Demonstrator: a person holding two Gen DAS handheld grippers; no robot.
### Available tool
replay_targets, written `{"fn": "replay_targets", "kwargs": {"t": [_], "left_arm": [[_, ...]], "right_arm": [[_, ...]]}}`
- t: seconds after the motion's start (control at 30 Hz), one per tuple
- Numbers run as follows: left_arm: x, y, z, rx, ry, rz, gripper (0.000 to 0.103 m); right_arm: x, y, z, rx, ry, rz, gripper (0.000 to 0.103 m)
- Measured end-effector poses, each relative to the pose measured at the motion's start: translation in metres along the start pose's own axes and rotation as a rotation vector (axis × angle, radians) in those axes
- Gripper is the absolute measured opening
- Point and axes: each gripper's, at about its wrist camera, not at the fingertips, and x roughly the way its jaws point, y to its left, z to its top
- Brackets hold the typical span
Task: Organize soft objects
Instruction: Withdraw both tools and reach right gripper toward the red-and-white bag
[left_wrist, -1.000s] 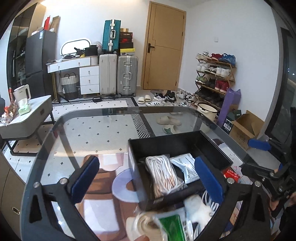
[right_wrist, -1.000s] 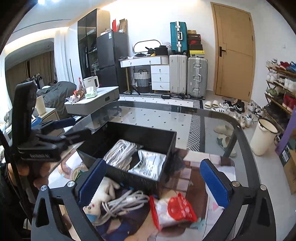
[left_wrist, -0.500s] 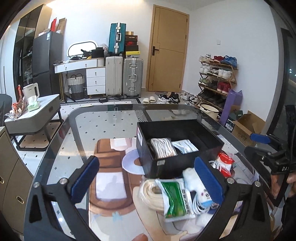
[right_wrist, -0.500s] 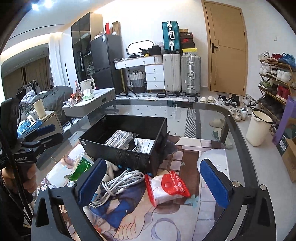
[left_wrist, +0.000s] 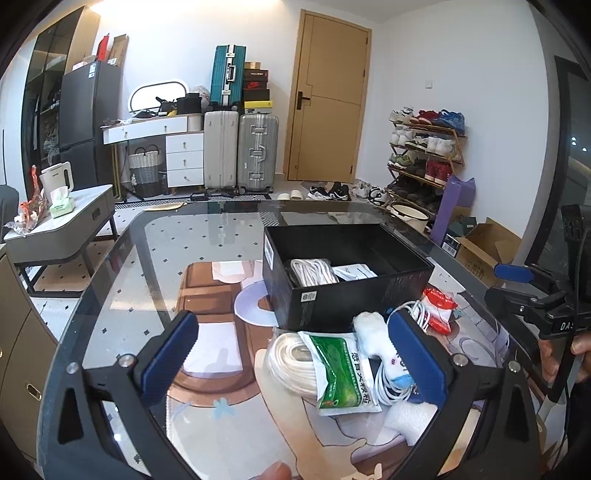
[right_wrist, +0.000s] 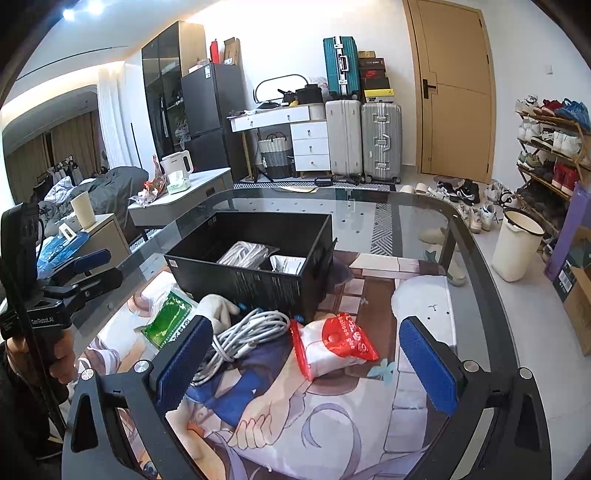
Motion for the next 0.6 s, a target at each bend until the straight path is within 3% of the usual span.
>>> {"fn": "replay_targets", "kwargs": {"t": [0.6], "left_arm": [[0.020, -0.011, -0.015, 0.047, 0.083, 0.055, 0.103]], "right_arm": [[0.031, -0.009, -0.010, -0.011, 0.107, 0.000, 0.102]]}}
